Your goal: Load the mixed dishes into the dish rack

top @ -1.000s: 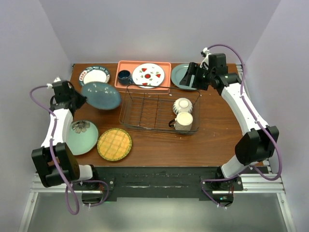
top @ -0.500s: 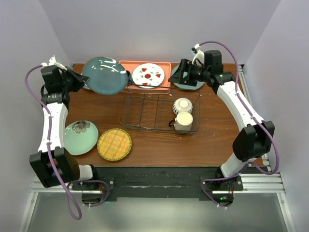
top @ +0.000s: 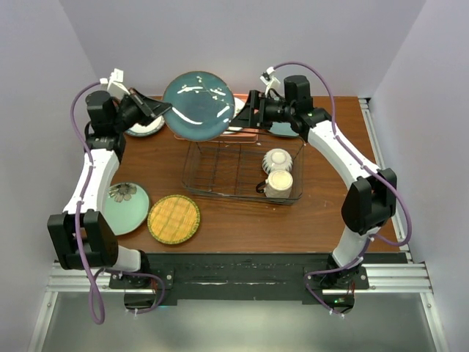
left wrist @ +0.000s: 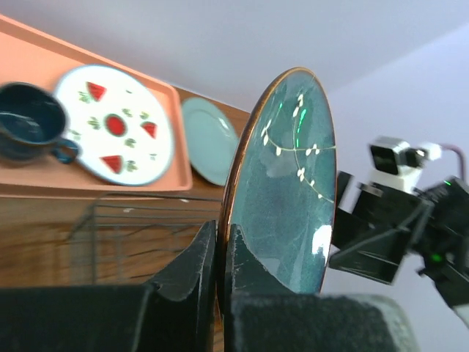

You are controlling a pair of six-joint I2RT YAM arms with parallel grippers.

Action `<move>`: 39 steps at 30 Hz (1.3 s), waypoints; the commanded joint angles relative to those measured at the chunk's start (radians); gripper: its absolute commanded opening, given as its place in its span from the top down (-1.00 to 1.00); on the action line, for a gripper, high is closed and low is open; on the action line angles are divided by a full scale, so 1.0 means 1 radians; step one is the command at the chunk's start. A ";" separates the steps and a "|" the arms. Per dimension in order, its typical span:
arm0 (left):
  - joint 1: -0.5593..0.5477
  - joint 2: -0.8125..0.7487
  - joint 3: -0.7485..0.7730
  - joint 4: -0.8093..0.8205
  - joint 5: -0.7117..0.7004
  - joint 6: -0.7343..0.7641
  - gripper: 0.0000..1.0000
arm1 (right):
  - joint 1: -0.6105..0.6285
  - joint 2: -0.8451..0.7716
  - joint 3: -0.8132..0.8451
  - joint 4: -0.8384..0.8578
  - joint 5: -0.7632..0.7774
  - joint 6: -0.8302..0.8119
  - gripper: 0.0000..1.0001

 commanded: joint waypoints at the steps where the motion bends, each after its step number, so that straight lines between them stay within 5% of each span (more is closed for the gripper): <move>1: -0.039 -0.010 -0.009 0.289 0.120 -0.197 1.00 | 0.006 0.000 0.069 0.075 -0.033 0.022 -0.66; 13: -0.108 -0.005 -0.090 0.431 0.114 -0.290 1.00 | 0.006 -0.005 0.023 0.202 0.005 0.134 -0.35; 17: -0.107 -0.017 -0.106 0.429 0.107 -0.288 1.00 | 0.007 0.013 0.045 0.171 -0.004 0.133 0.24; 18: -0.107 -0.017 -0.106 0.429 0.108 -0.281 1.00 | 0.007 0.016 0.053 0.148 0.000 0.128 0.59; 20: -0.107 -0.017 -0.097 0.403 0.114 -0.267 1.00 | 0.009 0.013 0.053 0.130 0.011 0.117 0.94; 25: -0.108 -0.020 -0.071 0.288 0.130 -0.179 0.99 | 0.006 -0.016 0.051 0.081 0.091 0.084 1.00; 28: -0.107 -0.026 -0.037 0.161 0.122 -0.089 0.28 | 0.006 -0.028 0.072 0.070 0.121 0.051 1.00; 29: -0.107 -0.028 -0.025 0.118 0.108 -0.060 -0.15 | 0.006 -0.030 0.100 0.047 0.132 0.021 1.00; 33: -0.107 -0.013 0.092 -0.133 0.084 0.135 -1.00 | 0.006 -0.051 0.158 0.013 0.171 -0.120 1.00; 39: -0.096 0.030 0.388 -0.543 -0.065 0.396 -1.00 | 0.006 -0.141 0.172 0.019 0.304 -0.399 1.00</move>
